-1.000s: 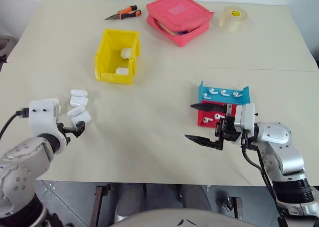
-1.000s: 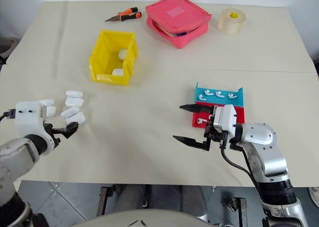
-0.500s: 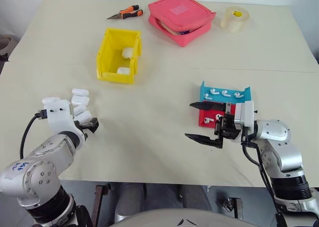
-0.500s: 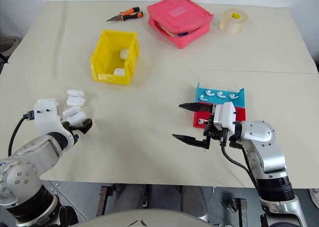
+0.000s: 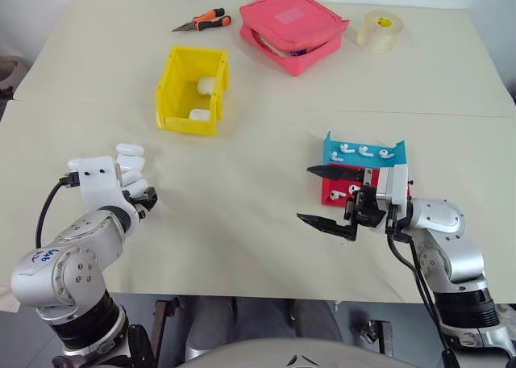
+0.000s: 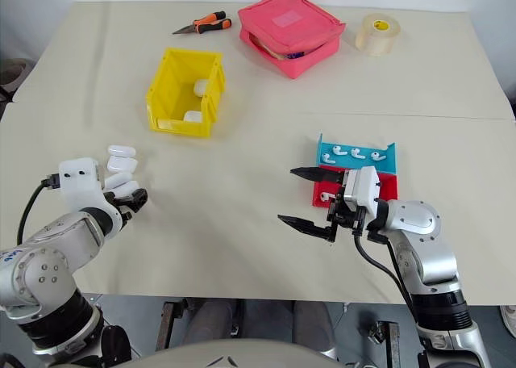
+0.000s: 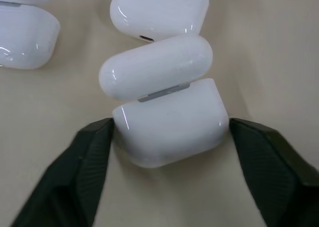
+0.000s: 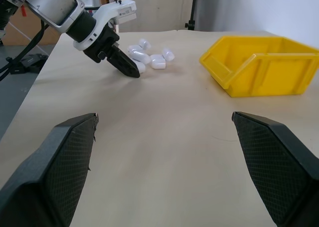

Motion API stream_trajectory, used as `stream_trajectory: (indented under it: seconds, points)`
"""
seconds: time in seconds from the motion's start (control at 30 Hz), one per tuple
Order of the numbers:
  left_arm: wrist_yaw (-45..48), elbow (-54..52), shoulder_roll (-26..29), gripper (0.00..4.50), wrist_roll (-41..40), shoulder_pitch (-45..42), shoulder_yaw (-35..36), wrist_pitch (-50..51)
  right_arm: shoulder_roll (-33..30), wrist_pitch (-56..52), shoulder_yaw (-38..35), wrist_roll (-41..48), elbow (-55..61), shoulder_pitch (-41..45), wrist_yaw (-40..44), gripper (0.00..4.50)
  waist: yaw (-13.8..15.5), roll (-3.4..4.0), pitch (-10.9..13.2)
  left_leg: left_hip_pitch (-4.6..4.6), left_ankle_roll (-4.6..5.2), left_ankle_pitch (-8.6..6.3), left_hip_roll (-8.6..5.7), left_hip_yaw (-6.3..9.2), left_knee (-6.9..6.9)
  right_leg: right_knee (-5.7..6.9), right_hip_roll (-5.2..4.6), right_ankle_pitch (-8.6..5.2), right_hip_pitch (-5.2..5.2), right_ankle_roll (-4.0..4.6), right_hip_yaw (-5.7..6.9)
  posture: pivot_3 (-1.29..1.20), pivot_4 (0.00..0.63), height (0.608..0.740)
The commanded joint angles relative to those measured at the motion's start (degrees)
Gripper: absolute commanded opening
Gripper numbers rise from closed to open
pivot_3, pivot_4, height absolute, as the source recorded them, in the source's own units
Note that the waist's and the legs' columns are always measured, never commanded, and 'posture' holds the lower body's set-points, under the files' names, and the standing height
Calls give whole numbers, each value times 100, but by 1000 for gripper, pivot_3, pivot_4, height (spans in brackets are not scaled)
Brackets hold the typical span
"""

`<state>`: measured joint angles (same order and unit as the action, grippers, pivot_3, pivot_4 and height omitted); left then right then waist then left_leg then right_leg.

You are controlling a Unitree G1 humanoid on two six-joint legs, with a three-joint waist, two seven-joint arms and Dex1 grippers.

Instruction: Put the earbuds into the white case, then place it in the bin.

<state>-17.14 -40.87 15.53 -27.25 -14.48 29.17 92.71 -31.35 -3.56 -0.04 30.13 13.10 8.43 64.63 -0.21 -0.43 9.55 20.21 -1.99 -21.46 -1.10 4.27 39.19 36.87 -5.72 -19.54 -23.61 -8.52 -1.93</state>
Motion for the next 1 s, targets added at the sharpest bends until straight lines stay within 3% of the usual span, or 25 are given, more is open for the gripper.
stream_trajectory:
  seconds: [0.03, 0.17, 0.3, 0.53, 0.77, 0.93, 1.0]
  points:
    - [142, -14, 55, 2906, 253, -41, -5, -21, 39, 95, -4, 4, 160, -20, -29, 4500, 0, 0, 0, 0, 0, 0, 0, 0, 0, 0, 0, 0, 0, 0, 0, 0, 150, 740]
    - [317, -46, 54, 2906, 386, -23, -10, -21, 48, 89, 7, 4, 154, -15, -29, 4500, 0, 0, 0, 0, 0, 0, 0, 0, 0, 0, -1, 0, 0, 0, 0, 0, 150, 740]
    - [1037, -99, 431, 2906, 223, 155, -12, -109, 36, 72, 17, 3, 145, -4, -17, 4500, -10, 0, 0, 0, 0, 0, 1, 0, 0, -1, 0, 0, 0, 0, 0, 0, 150, 740]
    - [2790, 153, 2150, 2906, -149, 1308, -156, -727, 35, 52, 19, -19, 129, 21, -13, 4500, -54, 4, 1, -1, -2, 0, 7, 1, -7, -5, 0, 0, -1, 0, -1, 0, 150, 740]
    - [3402, 619, 2765, 2906, -40, 1560, -480, -1366, 62, 44, 18, -35, 219, -78, -98, 4500, -9, 9, 4, -1, 0, -1, 9, 3, -10, -12, -5, 0, 2, 0, -2, 0, 150, 740]
    - [3216, 610, 2524, 4405, 52, 1402, -474, -1190, 24, 34, -13, -24, 294, -166, -144, 4500, 21, 12, 4, -1, 1, -1, 8, 3, -9, -10, -8, 0, 4, 0, -1, 0, 150, 740]
    - [3032, 507, 2331, 4462, 156, 1257, -452, -982, 8, 29, -20, -17, 302, -176, -143, 4500, 29, 15, 2, -1, 3, -2, 5, 5, -9, -8, -16, 0, 5, 0, 0, 0, 150, 740]
